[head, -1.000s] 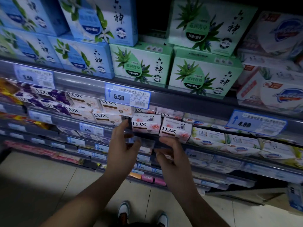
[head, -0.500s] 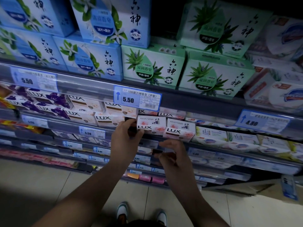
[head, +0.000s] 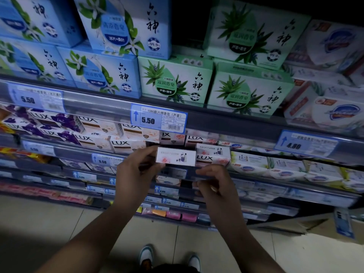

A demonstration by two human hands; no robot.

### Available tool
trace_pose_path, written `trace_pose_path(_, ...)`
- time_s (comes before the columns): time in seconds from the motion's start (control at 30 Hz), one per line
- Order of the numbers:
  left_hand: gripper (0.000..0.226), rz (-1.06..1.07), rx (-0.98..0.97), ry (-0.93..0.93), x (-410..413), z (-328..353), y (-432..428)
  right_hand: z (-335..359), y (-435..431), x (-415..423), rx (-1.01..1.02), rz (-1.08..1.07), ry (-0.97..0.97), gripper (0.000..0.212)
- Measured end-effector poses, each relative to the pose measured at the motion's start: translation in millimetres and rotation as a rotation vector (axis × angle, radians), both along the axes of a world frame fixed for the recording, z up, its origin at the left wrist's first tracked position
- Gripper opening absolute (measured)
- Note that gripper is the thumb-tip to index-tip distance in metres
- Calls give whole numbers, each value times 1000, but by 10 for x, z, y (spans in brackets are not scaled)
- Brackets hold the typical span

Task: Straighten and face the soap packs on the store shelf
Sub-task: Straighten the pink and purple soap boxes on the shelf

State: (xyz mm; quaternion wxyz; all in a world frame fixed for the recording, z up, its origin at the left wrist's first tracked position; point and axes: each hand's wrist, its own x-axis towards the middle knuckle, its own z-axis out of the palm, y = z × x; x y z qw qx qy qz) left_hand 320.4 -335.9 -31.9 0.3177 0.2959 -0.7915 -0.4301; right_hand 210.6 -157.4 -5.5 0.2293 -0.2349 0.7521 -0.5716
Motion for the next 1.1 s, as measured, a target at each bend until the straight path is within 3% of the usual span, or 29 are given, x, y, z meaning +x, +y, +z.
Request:
trace_pose_path(0.1, 25, -76, 24, 19, 110, 109, 19, 41, 34, -24, -49, 34, 106, 22)
trace_pose_path(0.17, 30, -144, 157, 72, 156, 147, 53, 60, 24, -34, -102, 68, 119, 18)
trace_pose_path(0.27, 32, -113, 408, 152, 175, 204, 107, 96, -13, -49, -201, 95, -3, 12)
trace_pose_path(0.5, 35, -99, 726, 259, 160, 274, 244, 75, -39, -67, -255, -4, -147, 5)
trace_pose_path(0.57, 26, -193, 743, 296, 172, 338, 298, 55, -74, -35, -233, -36, -195, 19)
trace_pose_path(0.67, 33, -303, 654, 317, 139, 444, 407, 35, -110, 40, -199, 1, -244, 40)
trace_pose_path(0.8, 29, -298, 622, 345, 133, 486, 464, 6, -97, 106, -197, -14, -229, 36)
trace_pose_path(0.9, 31, -200, 589, 338, 237, 437, 365, 67, -37, 90, -256, -104, -207, 12)
trace_pose_path(1.1, 25, -175, 721, 262, 400, 385, 283, 271, -138, 309, -359, -58, 7, 34)
